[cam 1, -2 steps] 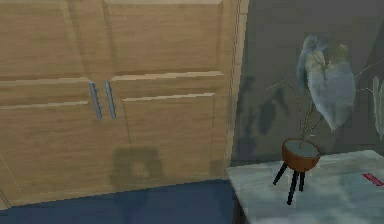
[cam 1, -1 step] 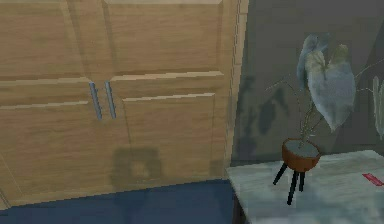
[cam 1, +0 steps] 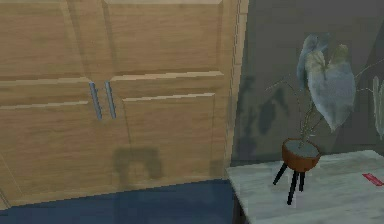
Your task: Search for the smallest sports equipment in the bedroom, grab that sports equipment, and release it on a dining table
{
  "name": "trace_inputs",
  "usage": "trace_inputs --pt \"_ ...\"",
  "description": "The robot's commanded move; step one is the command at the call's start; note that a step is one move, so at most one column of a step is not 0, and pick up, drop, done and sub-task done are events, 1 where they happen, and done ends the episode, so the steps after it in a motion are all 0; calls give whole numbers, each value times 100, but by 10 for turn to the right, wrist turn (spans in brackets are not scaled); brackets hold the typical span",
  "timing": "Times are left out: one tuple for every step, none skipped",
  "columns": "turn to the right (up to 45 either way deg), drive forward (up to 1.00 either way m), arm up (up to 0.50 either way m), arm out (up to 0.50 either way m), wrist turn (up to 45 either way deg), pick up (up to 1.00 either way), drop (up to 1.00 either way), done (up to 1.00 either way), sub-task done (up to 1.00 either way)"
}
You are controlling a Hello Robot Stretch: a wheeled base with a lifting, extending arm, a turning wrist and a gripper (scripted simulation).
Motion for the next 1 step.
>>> trace_inputs --pt "0 0 -32 0 0 0 0 0 0"
